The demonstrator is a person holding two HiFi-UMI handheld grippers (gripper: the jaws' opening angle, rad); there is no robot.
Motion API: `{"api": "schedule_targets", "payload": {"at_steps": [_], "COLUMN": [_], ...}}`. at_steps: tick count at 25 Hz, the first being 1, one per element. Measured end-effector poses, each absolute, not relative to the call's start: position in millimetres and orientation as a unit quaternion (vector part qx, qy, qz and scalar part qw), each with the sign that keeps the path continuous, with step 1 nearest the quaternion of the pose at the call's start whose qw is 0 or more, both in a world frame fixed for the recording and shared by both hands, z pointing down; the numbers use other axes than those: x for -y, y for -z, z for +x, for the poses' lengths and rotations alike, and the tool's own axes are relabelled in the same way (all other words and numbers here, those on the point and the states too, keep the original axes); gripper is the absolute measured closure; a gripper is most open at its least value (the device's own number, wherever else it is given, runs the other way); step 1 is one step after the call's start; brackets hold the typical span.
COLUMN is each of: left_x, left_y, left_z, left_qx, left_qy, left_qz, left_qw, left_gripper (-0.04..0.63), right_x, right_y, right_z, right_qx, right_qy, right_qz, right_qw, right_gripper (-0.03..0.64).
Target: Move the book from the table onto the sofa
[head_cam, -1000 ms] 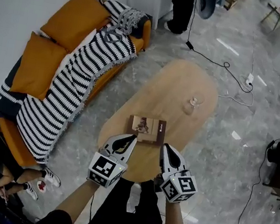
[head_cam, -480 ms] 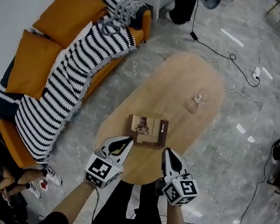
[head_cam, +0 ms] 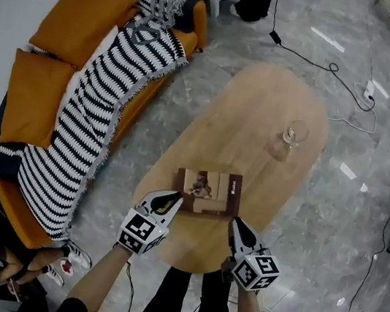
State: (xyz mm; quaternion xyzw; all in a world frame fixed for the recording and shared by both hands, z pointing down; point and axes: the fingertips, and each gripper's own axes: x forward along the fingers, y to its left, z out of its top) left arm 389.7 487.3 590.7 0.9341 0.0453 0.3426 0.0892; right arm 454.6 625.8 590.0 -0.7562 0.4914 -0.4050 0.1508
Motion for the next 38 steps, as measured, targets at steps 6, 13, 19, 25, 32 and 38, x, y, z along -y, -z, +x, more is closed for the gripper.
{"api": "schedule_targets", "payload": {"at_steps": [6,13,19,25,32,38], "left_x": [-465,-448,-448,-451,-451,-453], "left_y": [-690,-771,-801,-816,-824,-827], "left_z": [378,361,363,368,371,373], "left_qx": [-0.04,-0.013,-0.008,-0.004,-0.005,0.002], "left_qy": [-0.397,-0.435,-0.446,-0.456,-0.45,-0.442], "left_qz": [0.908,0.871,0.846,0.829,0.818,0.817], "left_qw": [0.125,0.227,0.293,0.325,0.36,0.371], "left_gripper": [0.536,0.445,0.398,0.374,0.371,0.373], "right_x": [-617,-615,-623,-616,-605,-608], "right_y": [-675,-757,-792,-812,-819,-824], "right_z": [462,478,495,498,494,497], "right_qx": [-0.496,-0.484,-0.465,-0.482,-0.498,-0.497], "right_qy": [0.451,0.494,0.521,0.552,0.568,0.568], "right_qz": [-0.732,-0.717,-0.71,-0.676,-0.651,-0.653], "right_qw": [0.12,0.09,0.086,0.076,0.076,0.06], "right_gripper": [0.552,0.49,0.419,0.389,0.385,0.387]}}
